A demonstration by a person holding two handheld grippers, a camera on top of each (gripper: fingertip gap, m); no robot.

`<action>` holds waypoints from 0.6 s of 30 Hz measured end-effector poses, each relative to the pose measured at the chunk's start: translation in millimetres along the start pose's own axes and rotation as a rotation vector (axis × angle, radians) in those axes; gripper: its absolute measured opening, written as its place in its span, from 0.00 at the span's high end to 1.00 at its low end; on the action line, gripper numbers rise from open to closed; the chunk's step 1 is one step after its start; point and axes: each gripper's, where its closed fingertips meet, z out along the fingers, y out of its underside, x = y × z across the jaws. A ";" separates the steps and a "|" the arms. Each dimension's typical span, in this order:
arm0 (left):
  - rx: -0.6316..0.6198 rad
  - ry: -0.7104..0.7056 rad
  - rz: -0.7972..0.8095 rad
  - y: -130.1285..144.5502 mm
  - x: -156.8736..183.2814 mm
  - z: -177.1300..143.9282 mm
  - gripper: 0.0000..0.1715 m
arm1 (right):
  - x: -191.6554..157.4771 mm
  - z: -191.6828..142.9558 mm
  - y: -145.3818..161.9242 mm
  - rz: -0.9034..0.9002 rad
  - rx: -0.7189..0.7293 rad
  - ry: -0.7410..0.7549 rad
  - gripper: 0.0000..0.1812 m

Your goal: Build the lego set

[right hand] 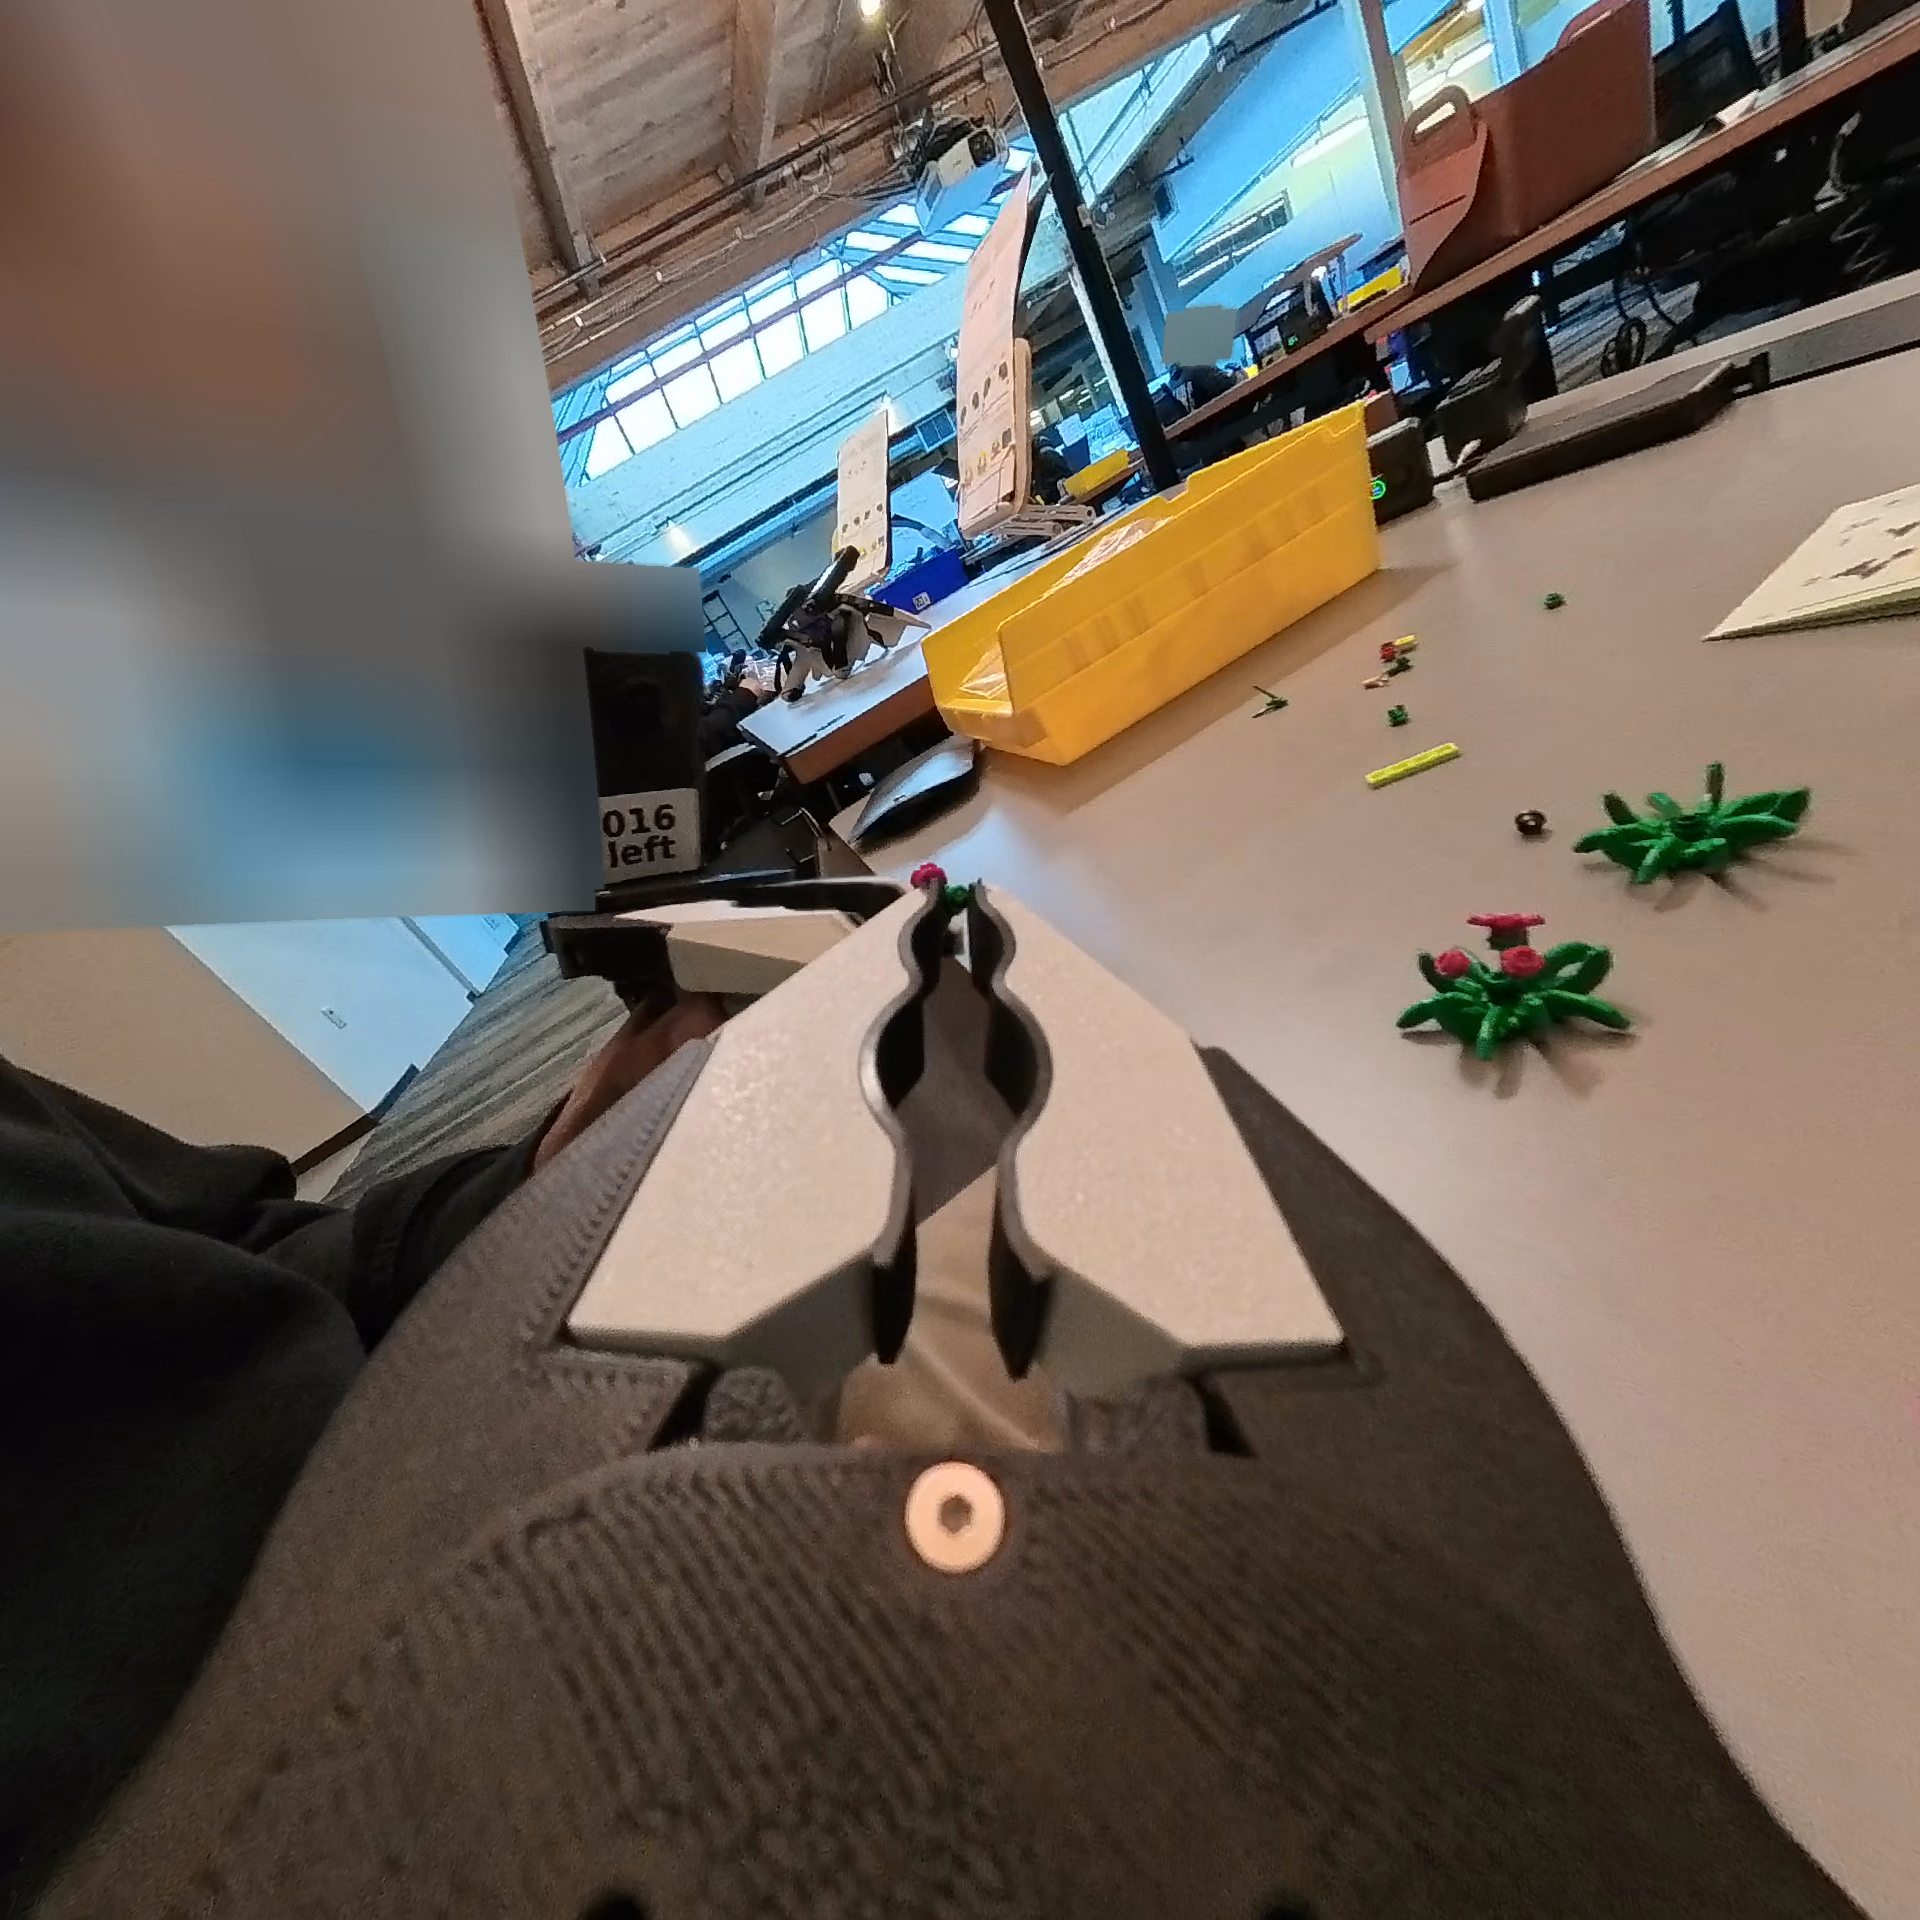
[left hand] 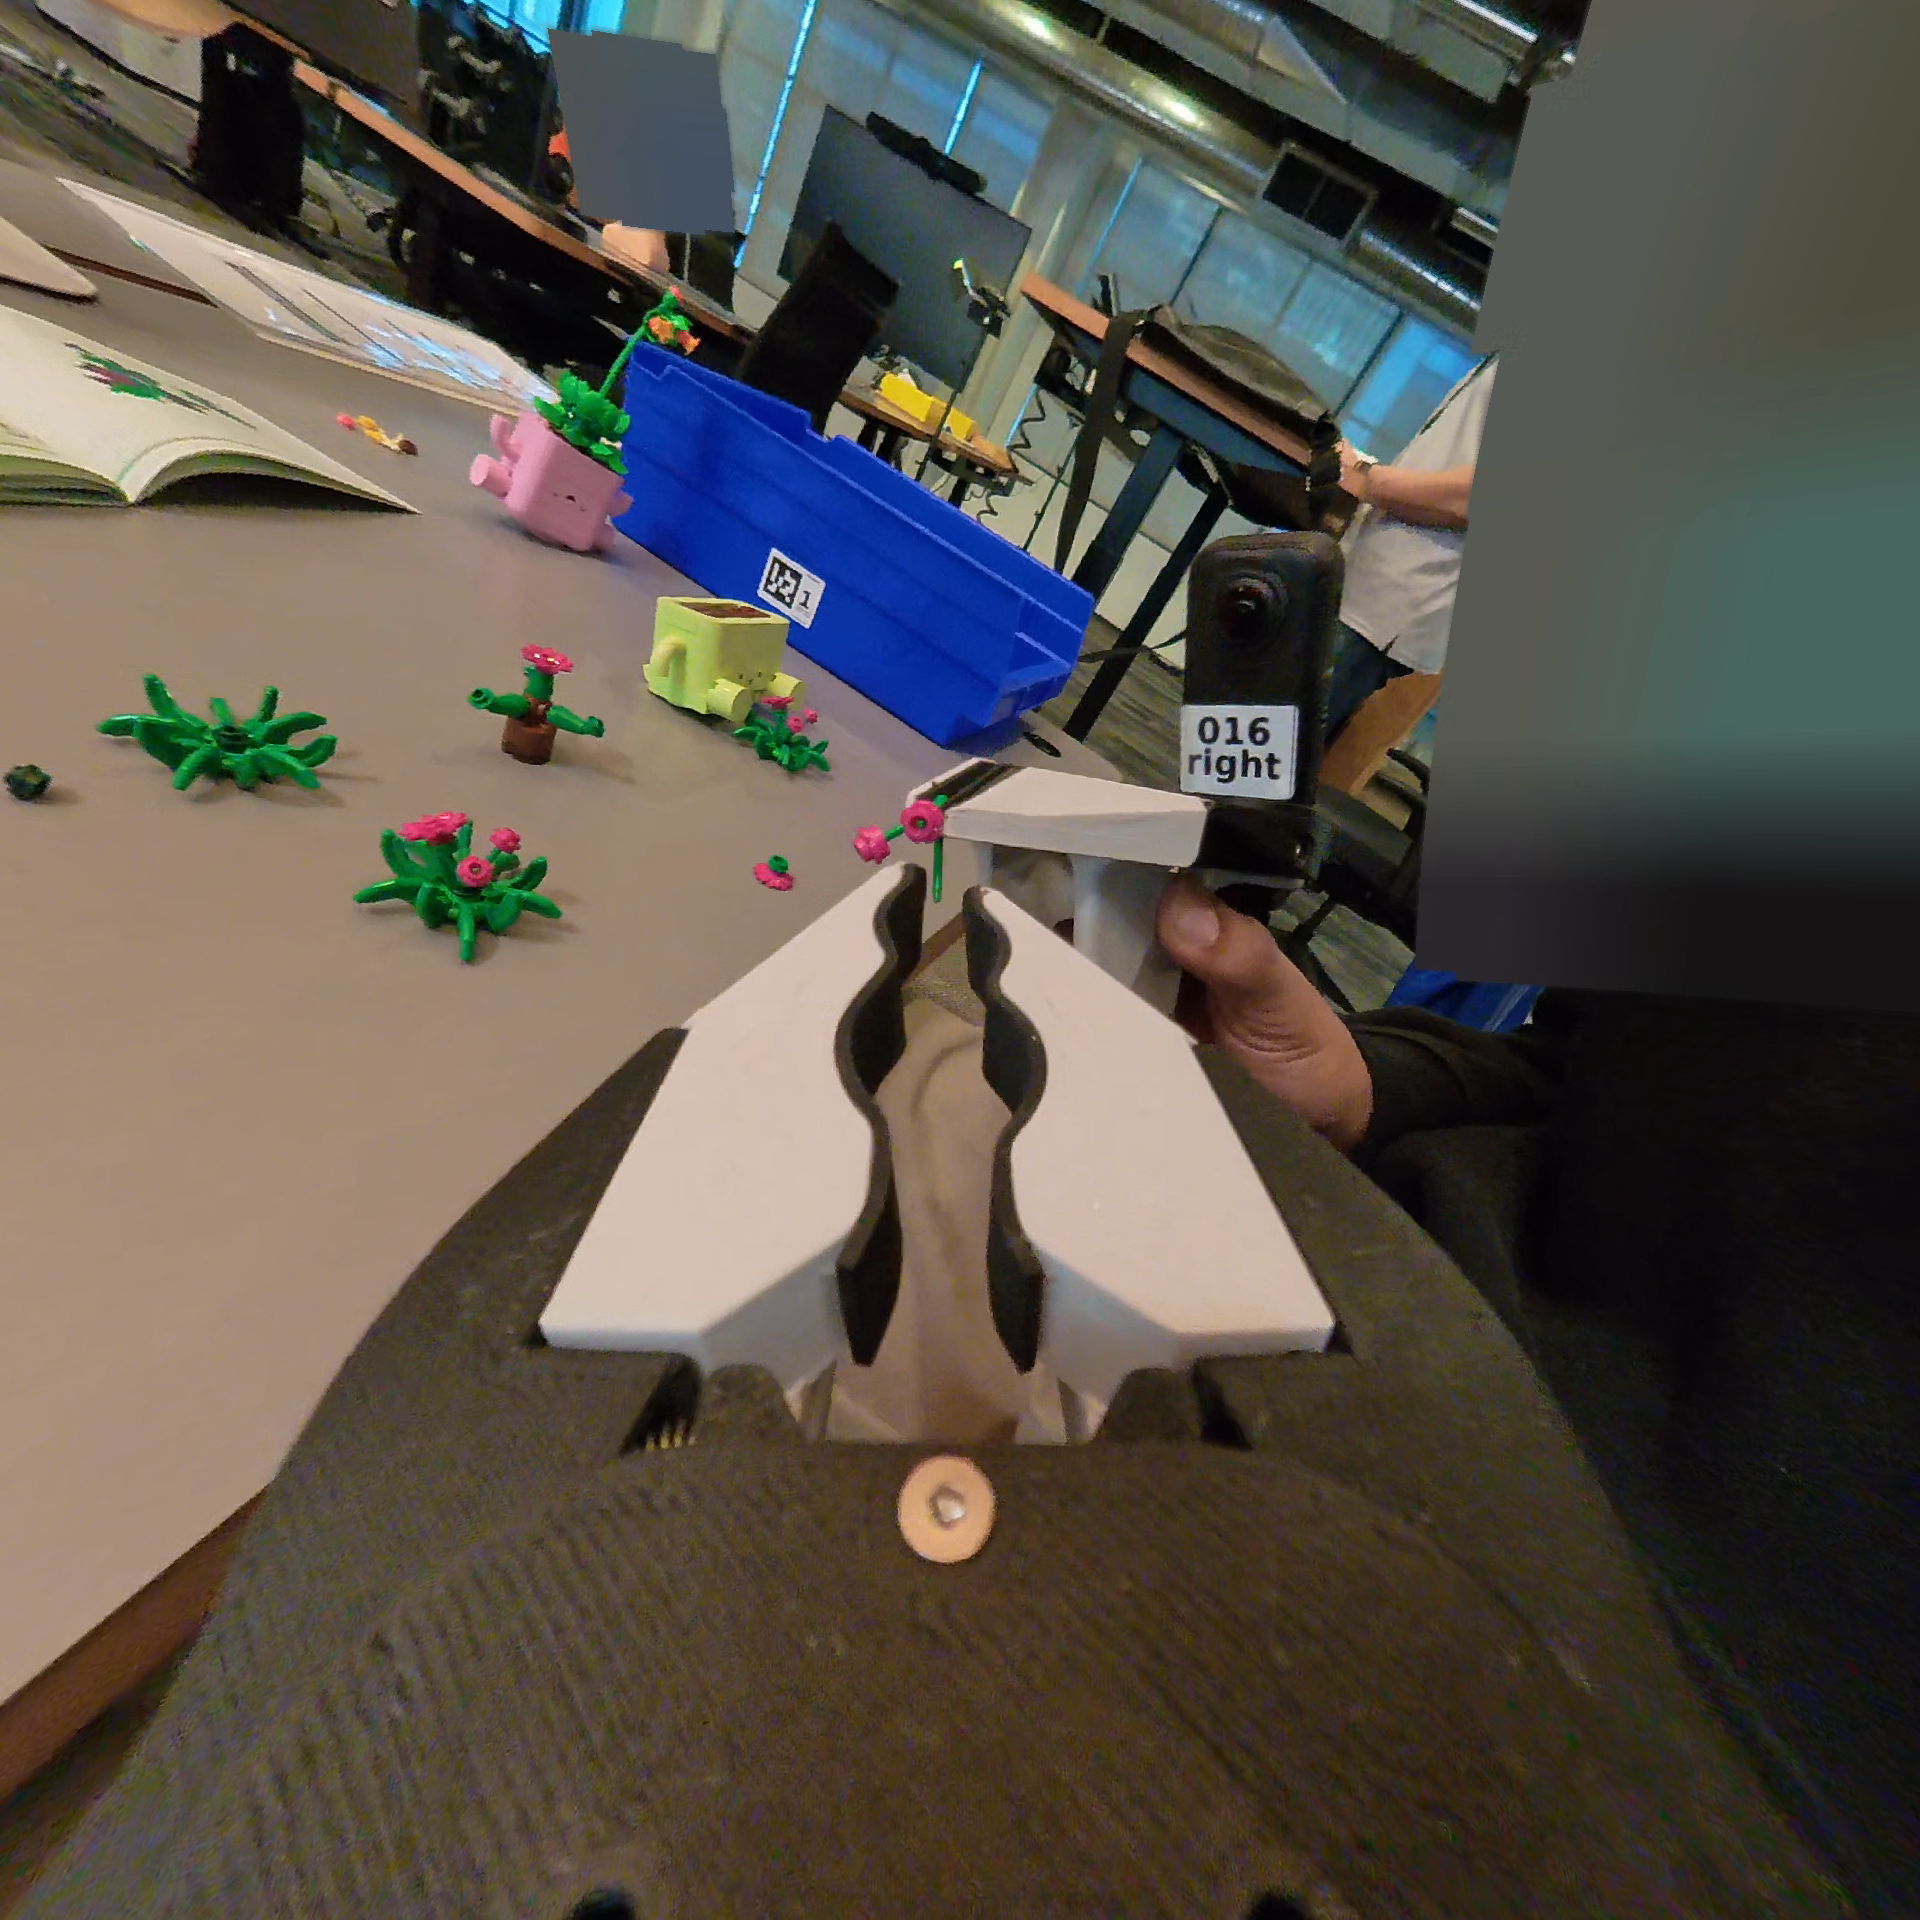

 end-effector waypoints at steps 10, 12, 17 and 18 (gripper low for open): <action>-0.013 0.026 -0.014 0.9 1.3 -4.8 1.00 | -4.3 0.4 5.9 -0.070 -0.060 -0.045 0.94; -0.020 0.039 -0.029 1.7 0.6 -6.8 1.00 | -3.2 -5.5 2.9 -0.141 -0.087 -0.070 0.89; -0.109 0.098 -0.079 14.5 1.5 -6.5 1.00 | -16.1 -24.8 8.5 -0.472 -0.252 -0.225 0.81; -0.134 0.116 -0.085 18.5 3.1 -5.5 1.00 | -14.8 -27.3 15.4 -0.554 -0.319 -0.231 0.81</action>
